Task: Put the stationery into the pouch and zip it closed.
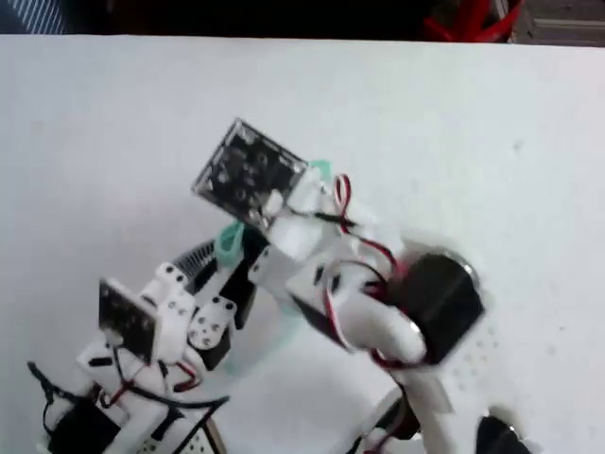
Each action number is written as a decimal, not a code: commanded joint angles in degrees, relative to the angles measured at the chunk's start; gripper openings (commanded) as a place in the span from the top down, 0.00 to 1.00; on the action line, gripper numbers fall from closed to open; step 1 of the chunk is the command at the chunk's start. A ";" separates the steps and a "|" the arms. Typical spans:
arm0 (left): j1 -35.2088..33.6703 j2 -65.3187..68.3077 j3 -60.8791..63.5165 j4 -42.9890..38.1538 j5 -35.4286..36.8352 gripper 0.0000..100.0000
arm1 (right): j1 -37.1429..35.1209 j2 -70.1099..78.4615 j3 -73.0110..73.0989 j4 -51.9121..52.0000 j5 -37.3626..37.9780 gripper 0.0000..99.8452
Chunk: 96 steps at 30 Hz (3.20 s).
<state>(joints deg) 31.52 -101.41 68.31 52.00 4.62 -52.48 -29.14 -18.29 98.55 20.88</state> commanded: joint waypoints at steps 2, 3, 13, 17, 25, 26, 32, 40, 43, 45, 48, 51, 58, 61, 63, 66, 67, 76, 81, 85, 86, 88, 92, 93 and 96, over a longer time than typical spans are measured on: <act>2.07 0.48 0.18 -1.32 -0.70 0.98 | -8.48 -5.67 -1.93 0.22 0.62 0.98; 2.07 0.48 0.18 -1.32 -0.70 0.98 | -9.19 -6.11 -1.85 0.22 0.62 0.98; 1.63 0.75 2.37 -3.60 -0.79 0.98 | -17.19 -4.18 4.48 0.22 4.31 0.98; -1.80 0.84 2.29 -4.22 -0.79 0.98 | -22.29 -5.23 4.57 0.22 4.31 0.98; -2.68 0.75 2.29 -4.22 -0.79 0.98 | -23.60 -6.64 8.53 0.40 4.31 0.98; -2.68 0.75 2.29 -4.22 -0.79 0.98 | -23.69 -7.52 10.11 0.40 4.31 0.98; -7.60 0.84 2.37 -6.77 -0.62 0.98 | -28.44 -13.76 18.11 0.40 4.13 0.98; -8.40 0.84 2.46 -6.68 -0.62 0.98 | -20.53 -16.31 18.02 0.13 7.38 0.96; -8.40 0.84 2.46 -6.59 -0.62 0.98 | -9.27 -15.78 18.20 -0.66 9.05 0.86; -8.31 0.84 3.25 -6.95 -0.53 0.98 | -3.38 -16.31 18.20 -1.19 9.23 0.80; -6.29 0.84 5.36 -8.79 -0.53 0.98 | 1.63 -17.27 16.09 -0.92 9.23 0.77; -4.18 0.84 7.47 -10.64 -0.62 0.98 | 3.03 -19.03 14.59 -0.92 9.23 0.77; -4.00 0.84 7.82 -11.08 -0.62 0.98 | -0.13 -19.21 15.38 -7.43 8.79 0.77; -4.00 0.84 7.91 -10.99 -0.62 0.98 | -0.13 -16.75 17.85 -10.51 8.70 0.77; -4.00 0.84 7.91 -10.99 -0.62 0.98 | -0.22 -14.46 20.13 -13.23 8.70 0.77; -4.00 0.84 7.91 -10.99 -0.62 0.98 | 1.10 -12.00 21.63 -16.92 8.70 0.77; -4.00 0.84 7.91 -10.99 -0.62 0.98 | 1.80 -11.47 21.63 -17.54 8.70 0.77; -4.00 0.66 7.91 -10.73 -0.62 0.98 | 6.11 -7.78 21.27 -20.09 9.05 0.77; -4.00 0.66 7.91 -10.64 -0.62 0.98 | 7.52 -5.41 21.36 -19.91 9.23 0.85; -4.00 0.66 7.82 -10.64 -0.62 0.98 | 7.43 -3.65 21.27 -20.18 9.23 0.97; -4.00 0.66 7.82 -10.64 -0.62 0.98 | 7.43 -3.30 21.27 -20.18 9.23 0.99; -4.00 0.57 7.82 -10.64 -0.62 0.98 | 7.43 -3.03 21.27 -20.00 9.23 0.97; -4.00 0.57 7.82 -10.64 -0.62 0.98 | 7.34 -3.47 21.36 -19.30 9.23 0.98; -4.09 0.57 7.74 -10.64 -0.62 0.98 | 6.90 -3.56 21.10 -18.24 9.23 0.98; -4.44 0.57 7.74 -10.81 -0.70 0.98 | 2.86 -4.53 21.10 -14.11 9.23 0.98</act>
<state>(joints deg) 26.33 -100.35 76.48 42.68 4.26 -45.27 -33.45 2.90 80.53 29.49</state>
